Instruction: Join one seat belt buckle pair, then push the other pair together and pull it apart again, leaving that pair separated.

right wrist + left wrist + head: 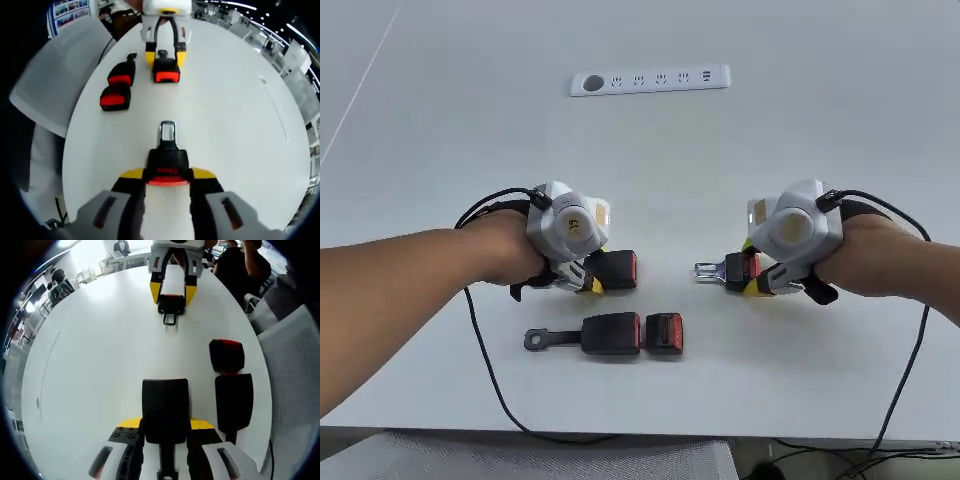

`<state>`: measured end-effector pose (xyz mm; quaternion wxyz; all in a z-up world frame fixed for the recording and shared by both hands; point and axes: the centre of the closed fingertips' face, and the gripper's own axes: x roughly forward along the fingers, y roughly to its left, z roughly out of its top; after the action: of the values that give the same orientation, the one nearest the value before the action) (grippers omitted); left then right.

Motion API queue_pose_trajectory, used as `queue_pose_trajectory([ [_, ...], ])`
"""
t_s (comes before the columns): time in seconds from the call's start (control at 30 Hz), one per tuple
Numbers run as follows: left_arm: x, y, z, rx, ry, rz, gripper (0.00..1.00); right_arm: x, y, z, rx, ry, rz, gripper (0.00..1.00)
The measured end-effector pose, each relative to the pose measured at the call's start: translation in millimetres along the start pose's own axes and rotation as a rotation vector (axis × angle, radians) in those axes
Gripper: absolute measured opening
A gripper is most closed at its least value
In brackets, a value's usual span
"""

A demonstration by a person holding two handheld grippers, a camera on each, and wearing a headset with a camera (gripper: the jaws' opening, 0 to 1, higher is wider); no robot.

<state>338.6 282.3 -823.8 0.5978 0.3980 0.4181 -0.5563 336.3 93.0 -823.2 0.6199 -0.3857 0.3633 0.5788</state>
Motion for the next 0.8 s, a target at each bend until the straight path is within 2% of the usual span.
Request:
queue_pose_trajectory([
  [0.1, -0.3, -0.9, 1.2, 0.003, 0.024, 0.002, 0.33, -1.1, 1.9, -15.4, -0.016, 0.051, -0.013, 0.34],
  [0.17, -0.4, -1.1, 1.5, 0.002, 0.039, 0.007, 0.33, -2.4, 2.8, -15.7, 0.021, 0.027, -0.014, 0.36],
  [0.23, -1.1, -2.0, 1.5, -0.001, 0.05, 0.018, 0.33, -4.1, 2.2, -22.0, 0.053, 0.046, -0.029, 0.36],
  [0.4, -1.8, 0.7, -0.1, 0.03, 0.058, 0.033, 0.33, -8.6, -1.6, -26.4, 0.068, 0.07, -0.104, 0.44],
  [0.47, -2.1, 2.3, -1.1, 0.014, 0.061, 0.042, 0.33, -15.4, -7.7, -29.8, 0.083, 0.099, -0.179, 0.45],
  [0.57, -3.8, 2.7, -2.0, 0.024, 0.048, 0.062, 0.34, -24.4, -4.3, -13.7, 0.214, 0.005, -0.235, 0.46],
  [0.67, -7.6, 4.3, -10.9, 0.09, 0.064, 0.099, 0.37, -30.8, 5.5, -5.3, 0.276, -0.037, -0.268, 0.46],
  [0.73, -12.2, 5.6, -17.8, 0.071, 0.051, 0.123, 0.41, -35.4, 13.7, 0.3, 0.304, -0.066, -0.296, 0.48],
  [0.8, -19.2, 5.9, -20.3, 0.053, 0.028, 0.149, 0.44, -37.9, 23.2, 3.8, 0.307, -0.077, -0.296, 0.48],
])
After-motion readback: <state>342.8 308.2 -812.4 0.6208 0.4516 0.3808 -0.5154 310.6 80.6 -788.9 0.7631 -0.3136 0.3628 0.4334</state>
